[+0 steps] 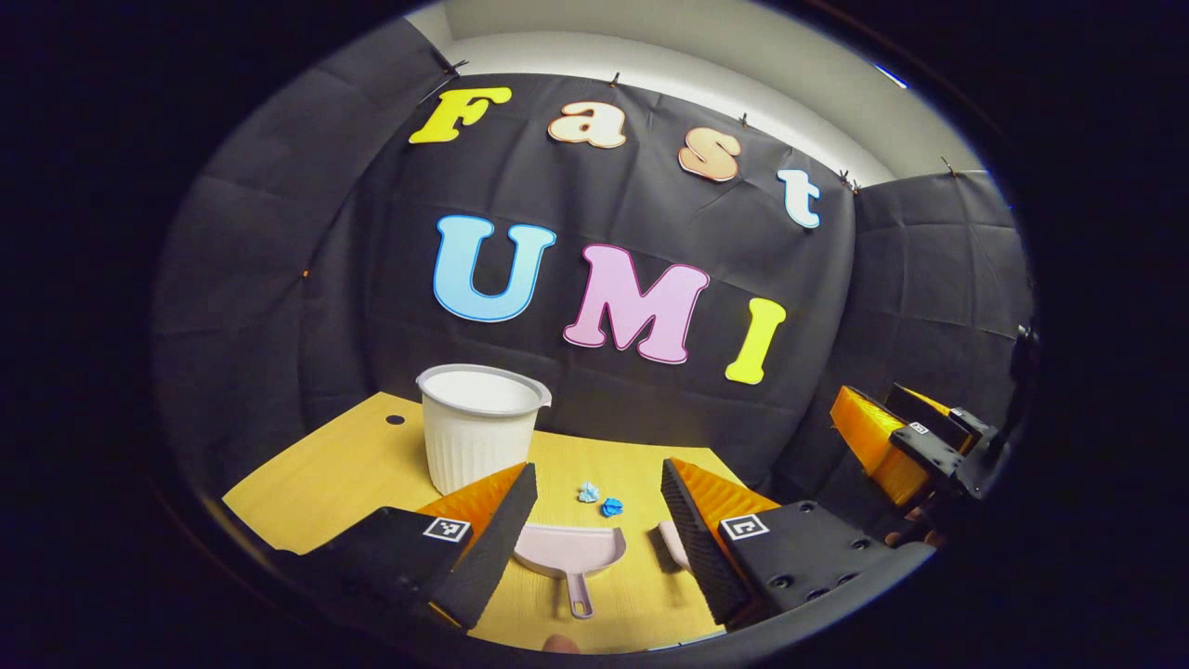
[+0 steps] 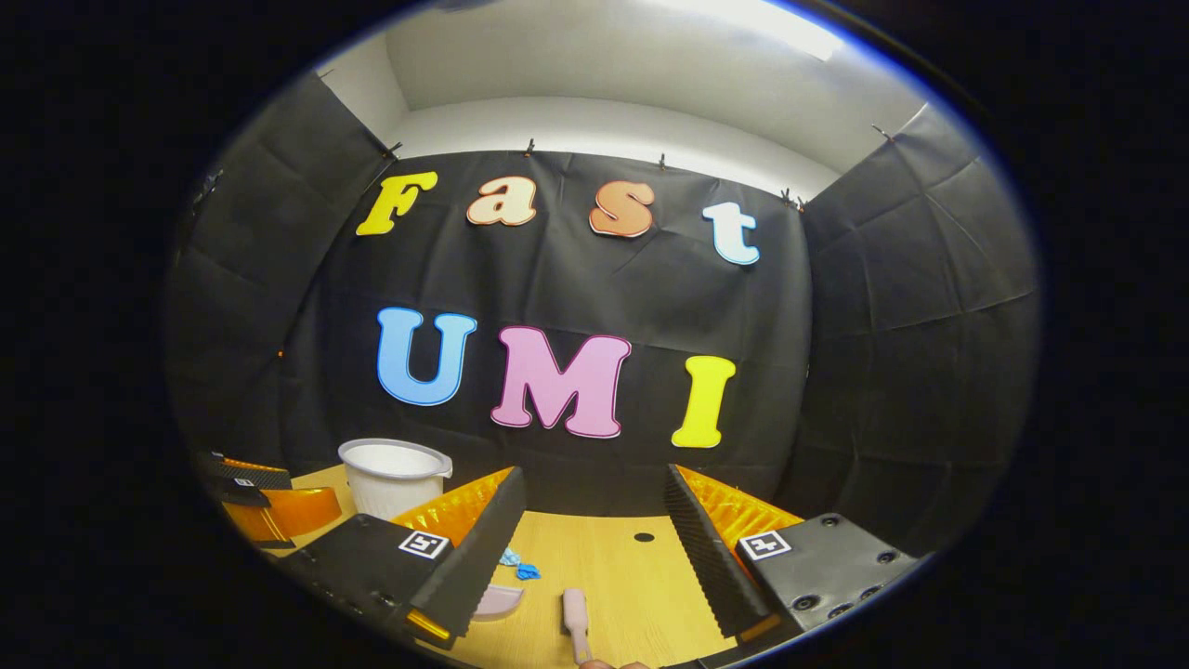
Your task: Pick up the small broom and dustpan from the desktop, sweep the trash into the dustpan with the broom, and then empty the trash into the garbage bin.
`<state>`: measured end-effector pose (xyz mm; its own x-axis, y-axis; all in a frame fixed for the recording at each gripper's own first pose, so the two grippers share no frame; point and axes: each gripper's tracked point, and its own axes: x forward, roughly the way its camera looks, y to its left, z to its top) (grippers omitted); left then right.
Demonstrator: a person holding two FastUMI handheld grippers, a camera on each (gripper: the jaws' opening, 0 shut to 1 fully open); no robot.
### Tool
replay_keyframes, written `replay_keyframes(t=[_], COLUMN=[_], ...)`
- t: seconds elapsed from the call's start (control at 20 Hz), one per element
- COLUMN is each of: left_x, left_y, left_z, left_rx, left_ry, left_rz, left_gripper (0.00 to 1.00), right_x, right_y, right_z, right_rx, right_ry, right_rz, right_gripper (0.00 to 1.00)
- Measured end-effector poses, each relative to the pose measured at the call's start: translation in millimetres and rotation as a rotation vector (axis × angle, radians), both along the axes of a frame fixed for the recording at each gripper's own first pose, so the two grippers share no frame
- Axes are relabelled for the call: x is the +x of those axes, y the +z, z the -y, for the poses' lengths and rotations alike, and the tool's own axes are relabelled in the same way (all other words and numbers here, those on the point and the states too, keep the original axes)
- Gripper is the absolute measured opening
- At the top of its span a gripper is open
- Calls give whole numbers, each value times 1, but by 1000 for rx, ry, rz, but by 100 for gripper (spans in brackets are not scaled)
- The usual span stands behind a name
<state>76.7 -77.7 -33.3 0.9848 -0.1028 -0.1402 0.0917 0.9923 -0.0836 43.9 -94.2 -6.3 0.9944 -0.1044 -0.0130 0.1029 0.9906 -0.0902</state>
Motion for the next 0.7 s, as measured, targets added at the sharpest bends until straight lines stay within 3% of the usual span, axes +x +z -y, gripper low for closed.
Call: replay_keyframes(t=[0.55,0.7], left_x=[74,88], left_y=[-35,-72], left_z=[18,19], left_rx=[43,48], left_ry=[72,80], left_rz=[-98,-205], left_gripper=[80,80], right_x=[83,96], right_y=[-34,-40], right_z=[39,46], right_rx=[31,25], right_ry=[18,30], right_rz=[-30,-26], right_gripper=[97,97])
